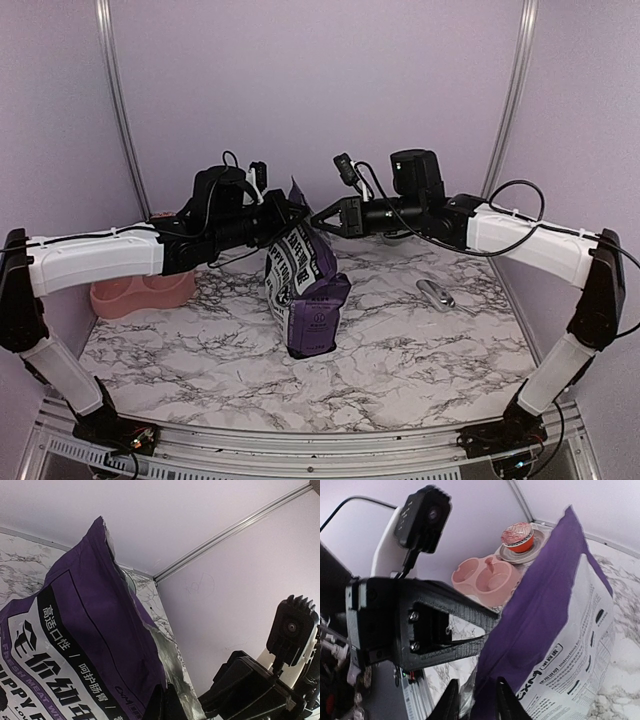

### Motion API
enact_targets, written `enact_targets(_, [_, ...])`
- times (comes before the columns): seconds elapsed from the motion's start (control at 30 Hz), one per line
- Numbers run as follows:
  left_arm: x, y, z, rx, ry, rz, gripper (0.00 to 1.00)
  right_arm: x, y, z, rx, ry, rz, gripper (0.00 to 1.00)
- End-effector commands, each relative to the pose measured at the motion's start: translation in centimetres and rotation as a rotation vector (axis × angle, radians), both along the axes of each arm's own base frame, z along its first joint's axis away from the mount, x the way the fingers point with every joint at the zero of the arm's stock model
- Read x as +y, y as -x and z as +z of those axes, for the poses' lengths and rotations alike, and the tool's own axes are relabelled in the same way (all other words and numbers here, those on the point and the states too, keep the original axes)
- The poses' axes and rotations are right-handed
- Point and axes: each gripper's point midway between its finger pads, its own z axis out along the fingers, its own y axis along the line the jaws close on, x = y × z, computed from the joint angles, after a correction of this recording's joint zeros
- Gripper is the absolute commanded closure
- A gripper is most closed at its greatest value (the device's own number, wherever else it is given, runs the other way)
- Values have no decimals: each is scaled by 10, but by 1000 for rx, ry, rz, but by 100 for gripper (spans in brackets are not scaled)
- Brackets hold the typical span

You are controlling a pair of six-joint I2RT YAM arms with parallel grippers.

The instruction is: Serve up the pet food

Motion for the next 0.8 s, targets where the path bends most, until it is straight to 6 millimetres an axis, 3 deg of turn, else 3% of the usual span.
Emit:
enact_targets(0.0, [1,1,-30,55,-53,-12,100,-16,-8,-6,-60,214,-98,63])
enact_targets(0.2, [-2,1,-31,58,-42,-18,100,-10,-10,1,-103,300,-89,43])
enact_targets(0.33, [-2,1,-30,54,-35,-20,100,5,-10,6,-112,300,-70,39])
enact_targets(0.5, [0,5,-29,47,-25,-28,100,13,-33,8,-118,309,-150,38])
enact_targets(0.6, [4,7,-27,40,-22,-25,100,12,-45,5,-126,332,-200,44])
enact_targets(0.77, [9,10,-26,30,-25,-20,100,12,-49,-4,-116,353,-209,74])
